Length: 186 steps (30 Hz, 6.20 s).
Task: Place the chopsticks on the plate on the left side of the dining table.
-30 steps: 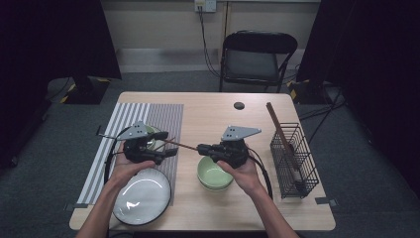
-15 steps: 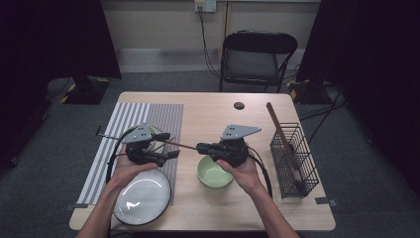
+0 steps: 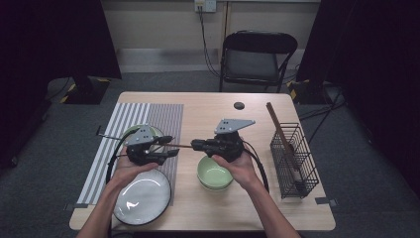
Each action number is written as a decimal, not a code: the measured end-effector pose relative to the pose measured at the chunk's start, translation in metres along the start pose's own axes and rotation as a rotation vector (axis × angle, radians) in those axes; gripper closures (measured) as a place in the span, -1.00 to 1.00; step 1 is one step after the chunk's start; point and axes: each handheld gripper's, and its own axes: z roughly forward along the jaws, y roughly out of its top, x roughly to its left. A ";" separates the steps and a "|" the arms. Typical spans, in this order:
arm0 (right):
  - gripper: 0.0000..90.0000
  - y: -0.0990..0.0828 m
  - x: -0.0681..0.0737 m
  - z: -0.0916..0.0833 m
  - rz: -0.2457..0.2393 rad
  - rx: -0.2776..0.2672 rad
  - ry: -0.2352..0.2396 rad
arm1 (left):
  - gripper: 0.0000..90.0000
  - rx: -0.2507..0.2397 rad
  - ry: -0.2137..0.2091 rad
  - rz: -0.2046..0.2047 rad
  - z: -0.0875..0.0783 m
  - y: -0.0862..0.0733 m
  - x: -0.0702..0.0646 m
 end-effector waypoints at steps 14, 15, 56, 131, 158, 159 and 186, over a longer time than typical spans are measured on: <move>0.94 0.013 -0.002 0.006 -0.004 -0.016 0.037 | 0.57 0.049 -0.067 0.014 0.008 -0.004 -0.003; 0.94 0.013 -0.003 0.006 0.000 -0.018 0.036 | 0.58 0.052 -0.067 0.011 0.009 -0.004 -0.004; 0.53 0.031 -0.006 0.044 0.025 -0.104 0.036 | 0.89 -0.194 -0.187 -0.182 -0.006 0.000 0.000; 0.89 0.057 0.002 0.053 0.023 -0.159 0.092 | 0.87 -0.207 -0.193 -0.169 -0.005 0.000 -0.001; -0.04 0.057 -0.011 0.041 0.023 -0.164 0.002 | 0.88 -0.193 -0.197 -0.161 -0.007 0.001 -0.002; -0.05 0.057 -0.011 0.040 0.024 -0.165 -0.001 | 0.88 -0.192 -0.195 -0.160 -0.007 0.001 -0.002; -0.37 0.052 -0.021 0.035 0.022 -0.169 -0.064 | 0.88 -0.200 -0.182 -0.165 -0.011 0.001 -0.001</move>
